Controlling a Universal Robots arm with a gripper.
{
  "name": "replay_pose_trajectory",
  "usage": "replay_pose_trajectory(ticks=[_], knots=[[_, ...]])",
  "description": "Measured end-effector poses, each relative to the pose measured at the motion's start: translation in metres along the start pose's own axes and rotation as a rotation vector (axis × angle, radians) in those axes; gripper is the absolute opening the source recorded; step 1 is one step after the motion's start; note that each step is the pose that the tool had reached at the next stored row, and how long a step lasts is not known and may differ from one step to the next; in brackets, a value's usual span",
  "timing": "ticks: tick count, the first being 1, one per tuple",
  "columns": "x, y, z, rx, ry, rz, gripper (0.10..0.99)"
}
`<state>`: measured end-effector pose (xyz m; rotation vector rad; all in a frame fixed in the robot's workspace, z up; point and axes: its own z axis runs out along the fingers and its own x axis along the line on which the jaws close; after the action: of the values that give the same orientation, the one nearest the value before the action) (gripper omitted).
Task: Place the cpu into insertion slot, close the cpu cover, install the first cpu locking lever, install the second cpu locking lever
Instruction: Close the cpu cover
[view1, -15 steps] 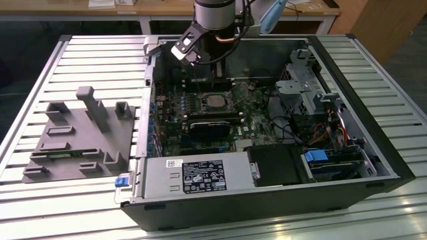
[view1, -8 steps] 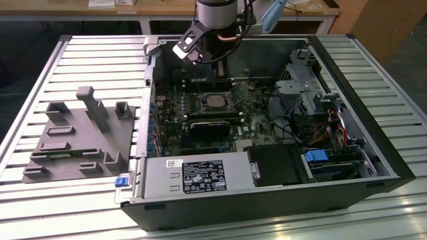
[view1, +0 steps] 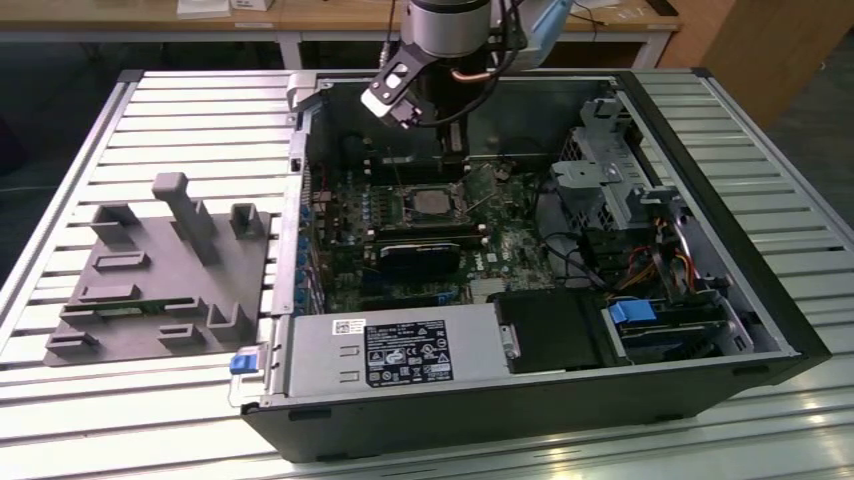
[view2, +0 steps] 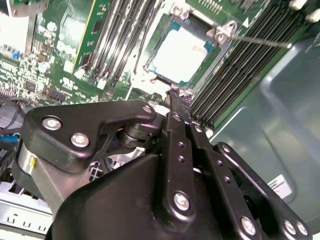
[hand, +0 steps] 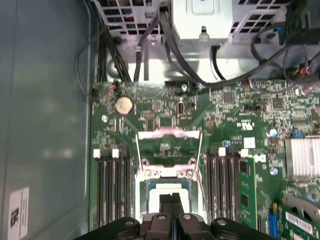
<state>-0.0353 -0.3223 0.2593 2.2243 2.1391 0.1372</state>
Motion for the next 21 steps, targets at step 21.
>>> replay_pose_trajectory(ticks=[21], knots=[[0.0019,0.0489,0.0048,0.005,-0.0005,0.000,0.102]])
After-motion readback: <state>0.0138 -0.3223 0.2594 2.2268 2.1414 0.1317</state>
